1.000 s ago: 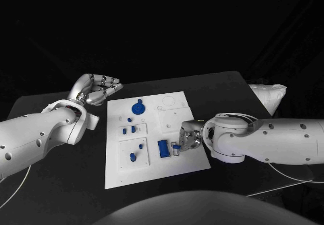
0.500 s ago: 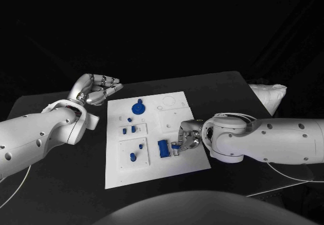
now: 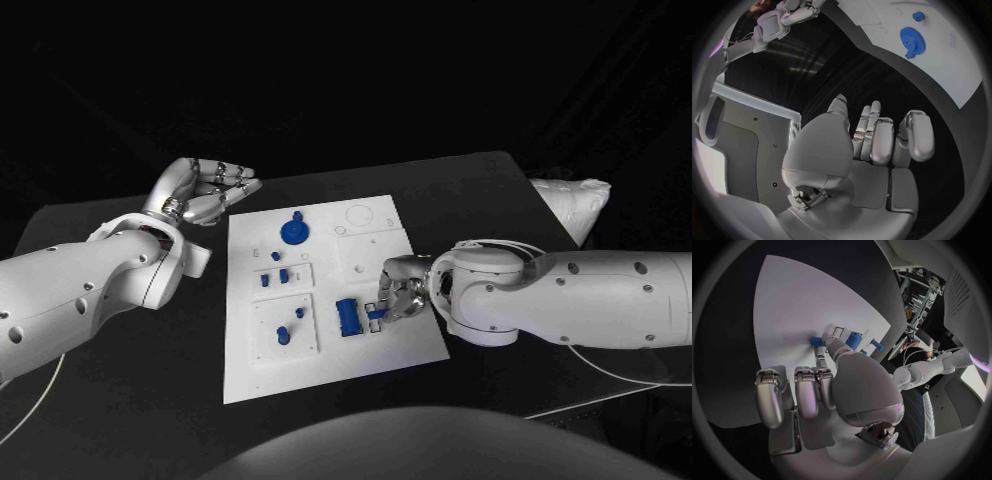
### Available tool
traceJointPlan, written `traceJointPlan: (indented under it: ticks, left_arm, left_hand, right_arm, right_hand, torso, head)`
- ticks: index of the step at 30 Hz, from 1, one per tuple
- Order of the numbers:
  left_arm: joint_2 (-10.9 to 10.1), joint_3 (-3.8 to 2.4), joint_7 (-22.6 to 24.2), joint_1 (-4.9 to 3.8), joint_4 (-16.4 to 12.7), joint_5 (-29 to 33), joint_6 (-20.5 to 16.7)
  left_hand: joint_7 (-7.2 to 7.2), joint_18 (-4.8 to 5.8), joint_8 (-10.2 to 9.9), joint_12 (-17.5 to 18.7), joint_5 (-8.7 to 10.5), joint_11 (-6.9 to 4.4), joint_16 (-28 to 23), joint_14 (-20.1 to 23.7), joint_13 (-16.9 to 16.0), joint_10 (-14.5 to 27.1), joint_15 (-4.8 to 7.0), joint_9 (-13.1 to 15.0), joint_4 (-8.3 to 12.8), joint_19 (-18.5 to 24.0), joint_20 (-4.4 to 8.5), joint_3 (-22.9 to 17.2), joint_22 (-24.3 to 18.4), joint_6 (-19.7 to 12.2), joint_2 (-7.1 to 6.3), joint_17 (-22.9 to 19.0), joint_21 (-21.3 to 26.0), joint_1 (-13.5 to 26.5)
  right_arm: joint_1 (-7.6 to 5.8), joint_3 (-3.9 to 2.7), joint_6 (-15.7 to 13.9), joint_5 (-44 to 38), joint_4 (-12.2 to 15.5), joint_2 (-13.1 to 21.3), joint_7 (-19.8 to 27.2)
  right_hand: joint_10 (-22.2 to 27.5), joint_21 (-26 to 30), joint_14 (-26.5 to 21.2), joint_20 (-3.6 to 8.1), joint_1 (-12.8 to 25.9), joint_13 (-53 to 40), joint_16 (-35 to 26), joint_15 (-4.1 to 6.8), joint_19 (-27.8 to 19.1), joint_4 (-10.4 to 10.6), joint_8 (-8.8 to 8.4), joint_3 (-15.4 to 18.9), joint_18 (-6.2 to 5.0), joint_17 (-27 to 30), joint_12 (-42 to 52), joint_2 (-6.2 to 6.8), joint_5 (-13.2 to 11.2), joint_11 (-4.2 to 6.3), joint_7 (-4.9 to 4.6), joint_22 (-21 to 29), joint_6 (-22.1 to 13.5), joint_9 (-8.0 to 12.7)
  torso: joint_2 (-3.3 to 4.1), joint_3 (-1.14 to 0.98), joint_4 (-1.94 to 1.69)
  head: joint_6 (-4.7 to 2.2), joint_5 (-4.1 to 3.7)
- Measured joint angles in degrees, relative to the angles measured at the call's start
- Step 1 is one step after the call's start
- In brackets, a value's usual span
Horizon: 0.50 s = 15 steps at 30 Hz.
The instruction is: Assemble the parts on the task board
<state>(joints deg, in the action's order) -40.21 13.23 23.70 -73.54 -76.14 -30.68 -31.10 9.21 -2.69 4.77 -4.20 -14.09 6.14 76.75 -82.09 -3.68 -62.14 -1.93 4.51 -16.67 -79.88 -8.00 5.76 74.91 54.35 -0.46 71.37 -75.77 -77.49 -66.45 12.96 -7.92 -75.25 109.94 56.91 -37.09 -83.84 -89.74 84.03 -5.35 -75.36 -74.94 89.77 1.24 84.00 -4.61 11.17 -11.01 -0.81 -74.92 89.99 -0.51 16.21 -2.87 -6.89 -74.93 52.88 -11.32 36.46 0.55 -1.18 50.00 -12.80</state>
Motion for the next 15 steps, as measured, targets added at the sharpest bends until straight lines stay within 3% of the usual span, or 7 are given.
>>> traceJointPlan:
  ticks: [7, 15]
  left_arm:
    - [0.00, 0.00, 0.00, 0.00, 0.05, 0.00, 0.03]
    - [0.06, 0.00, 0.00, 0.00, 0.08, -0.01, 0.07]
  left_hand:
    - [0.00, 0.00, 0.00, 0.00, 0.00, 0.00, 0.00, 0.00, 0.00, 0.00, 0.00, 0.00, 0.00, 0.00, 0.00, 0.00, 0.00, 0.00, 0.00, 0.00, 0.00, 0.00]
    - [0.00, 0.00, 0.00, 0.00, 0.00, 0.00, 0.00, 0.00, 0.00, 0.00, 0.00, 0.00, 0.00, 0.00, 0.00, 0.00, 0.00, 0.00, 0.00, 0.00, 0.00, 0.00]
  right_arm:
    - [0.00, -0.04, 0.24, -0.08, -0.15, -0.05, 0.00]
    - [-0.03, -0.13, 0.68, -0.08, -0.39, -0.17, 0.01]
  right_hand:
    - [-0.21, 0.00, 0.00, 0.00, -0.52, 0.00, 0.00, 0.00, 0.00, -0.55, 0.57, -0.55, 0.00, 0.00, 0.00, -0.53, 0.10, 0.21, 0.24, 0.01, 0.21, -0.31]
    - [-0.21, 0.00, 0.00, 0.00, -0.52, 0.00, 0.00, 0.00, 0.00, -0.71, 0.96, -0.70, 0.00, 0.01, 0.00, -0.53, -1.80, 0.21, 0.43, 0.01, 0.25, -0.72]
  torso:
    - [-0.03, -0.02, -0.01]
    - [-0.03, 0.00, -0.02]
  head:
    - [0.00, -0.02]
    - [0.00, -0.07]
